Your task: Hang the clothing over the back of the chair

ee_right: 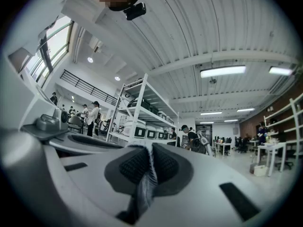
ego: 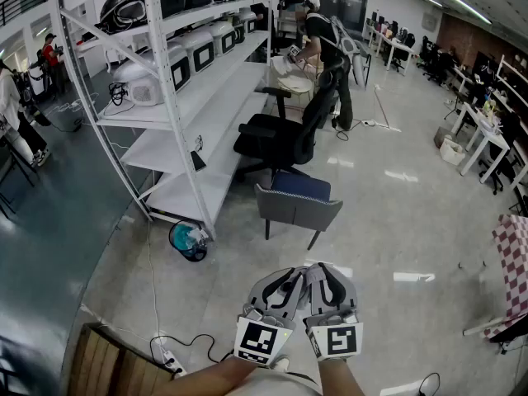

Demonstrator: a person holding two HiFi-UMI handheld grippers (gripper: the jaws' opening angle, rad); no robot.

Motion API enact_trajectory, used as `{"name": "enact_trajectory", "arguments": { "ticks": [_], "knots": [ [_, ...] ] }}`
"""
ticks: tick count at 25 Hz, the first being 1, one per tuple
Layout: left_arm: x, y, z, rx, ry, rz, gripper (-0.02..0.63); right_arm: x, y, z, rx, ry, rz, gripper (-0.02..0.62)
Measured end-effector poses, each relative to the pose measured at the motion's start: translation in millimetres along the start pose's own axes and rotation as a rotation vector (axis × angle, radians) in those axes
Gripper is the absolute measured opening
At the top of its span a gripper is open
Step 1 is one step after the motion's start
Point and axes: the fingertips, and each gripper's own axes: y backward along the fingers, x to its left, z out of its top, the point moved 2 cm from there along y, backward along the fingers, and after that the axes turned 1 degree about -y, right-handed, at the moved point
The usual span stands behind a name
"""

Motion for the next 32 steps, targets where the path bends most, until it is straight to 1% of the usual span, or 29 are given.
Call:
{"name": "enact_trajectory", "arguments": {
  "ticks": [6, 13, 17, 26, 32],
  "knots": [
    [6.9, 1.2, -5.8, 0.007, 0.037, 0.02, 0.049, 9.5, -3.7, -2.5, 0.004, -0.006, 0.029, 0.026],
    [19.4, 4.5, -10.0, 0.017, 0.05, 0.046, 0.049, 22.1, -12.1, -0.3, 0.002, -0.004, 0.067, 0.026],
    [21.7, 2.2, -11.6, 0.015, 0.056, 0.047, 0.049, 23.9, -13.0, 0.0, -0.005, -0.006, 0.079, 0.026],
    [6.3, -14.5, -13.8, 0.021, 0.054, 0.047, 0.049, 4.2, -8.0, -2.4, -0.013, -0.015, 0.093, 0.026],
    [-7.2, -24.9, -17.9, 0.026, 0.058, 0.095, 0.049, -16.2, -0.6, -5.9, -0.026, -0.039, 0.126, 0.026]
  ]
}}
